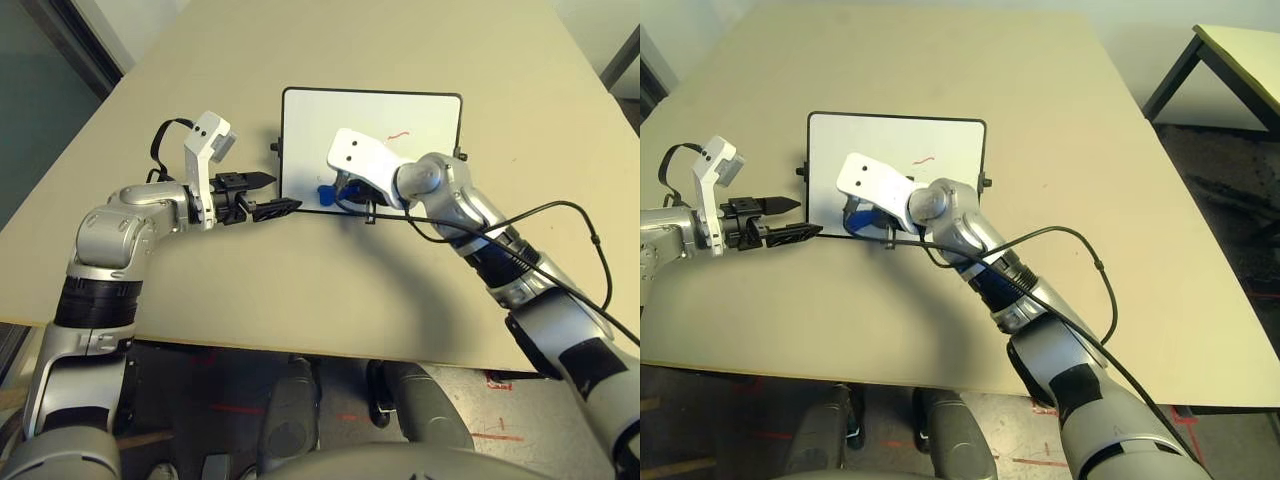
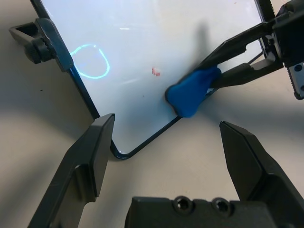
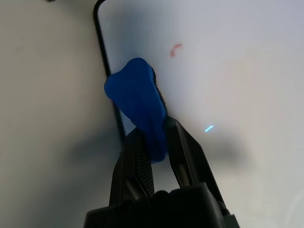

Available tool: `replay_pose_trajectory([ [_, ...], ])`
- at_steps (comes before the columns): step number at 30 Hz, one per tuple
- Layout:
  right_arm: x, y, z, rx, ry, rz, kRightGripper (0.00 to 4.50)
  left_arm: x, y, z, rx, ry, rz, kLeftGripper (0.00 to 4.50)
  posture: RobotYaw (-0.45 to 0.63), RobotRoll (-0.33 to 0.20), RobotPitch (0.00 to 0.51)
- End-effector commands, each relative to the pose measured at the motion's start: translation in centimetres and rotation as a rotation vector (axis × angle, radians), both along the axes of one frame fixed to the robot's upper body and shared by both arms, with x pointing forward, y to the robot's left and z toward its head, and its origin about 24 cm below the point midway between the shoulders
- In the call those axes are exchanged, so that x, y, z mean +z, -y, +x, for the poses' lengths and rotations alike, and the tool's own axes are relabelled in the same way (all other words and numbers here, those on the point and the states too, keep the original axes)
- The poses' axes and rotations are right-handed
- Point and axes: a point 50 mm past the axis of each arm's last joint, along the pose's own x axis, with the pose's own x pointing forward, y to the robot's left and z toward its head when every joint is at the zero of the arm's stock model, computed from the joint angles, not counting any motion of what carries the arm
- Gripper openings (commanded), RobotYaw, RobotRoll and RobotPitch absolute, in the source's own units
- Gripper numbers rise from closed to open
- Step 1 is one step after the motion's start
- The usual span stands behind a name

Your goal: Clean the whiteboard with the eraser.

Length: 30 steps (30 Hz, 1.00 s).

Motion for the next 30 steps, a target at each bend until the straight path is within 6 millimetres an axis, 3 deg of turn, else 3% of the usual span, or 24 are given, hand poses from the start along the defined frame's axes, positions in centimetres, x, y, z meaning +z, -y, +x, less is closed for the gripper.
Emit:
replay_pose_trajectory([
  [1,-0.4,0.3,0.7,-0.051,-0.008,-0.012,0.56,-0.4,0.1,-0.2,-0.008,-0.022,0.006,4.5,-0.03,0.0,0.175],
  [9,2.7,-0.3,2.3,-0.093,0.09,0.088,0.56,-0.4,0.1,-0.3,-0.006,-0.023,0.005,4.5,-0.03,0.0,0.176],
  [12,2.5,-0.2,2.3,-0.097,0.085,0.081,0.56,-0.4,0.1,-0.3,-0.006,-0.024,0.005,4.5,-0.03,0.0,0.176],
  [18,-0.3,0.2,0.6,-0.054,-0.012,-0.002,0.56,-0.4,0.1,-0.3,-0.005,-0.024,0.004,4.5,-0.03,0.0,0.177],
  [22,-1.2,0.4,-0.1,-0.041,-0.045,-0.026,0.56,-0.4,0.1,-0.2,-0.006,-0.024,0.005,4.5,-0.04,0.0,0.177],
  [30,0.1,0.2,0.7,-0.073,0.0,0.024,0.56,-0.4,0.1,-0.1,-0.009,-0.022,0.006,4.5,-0.04,0.0,0.175],
])
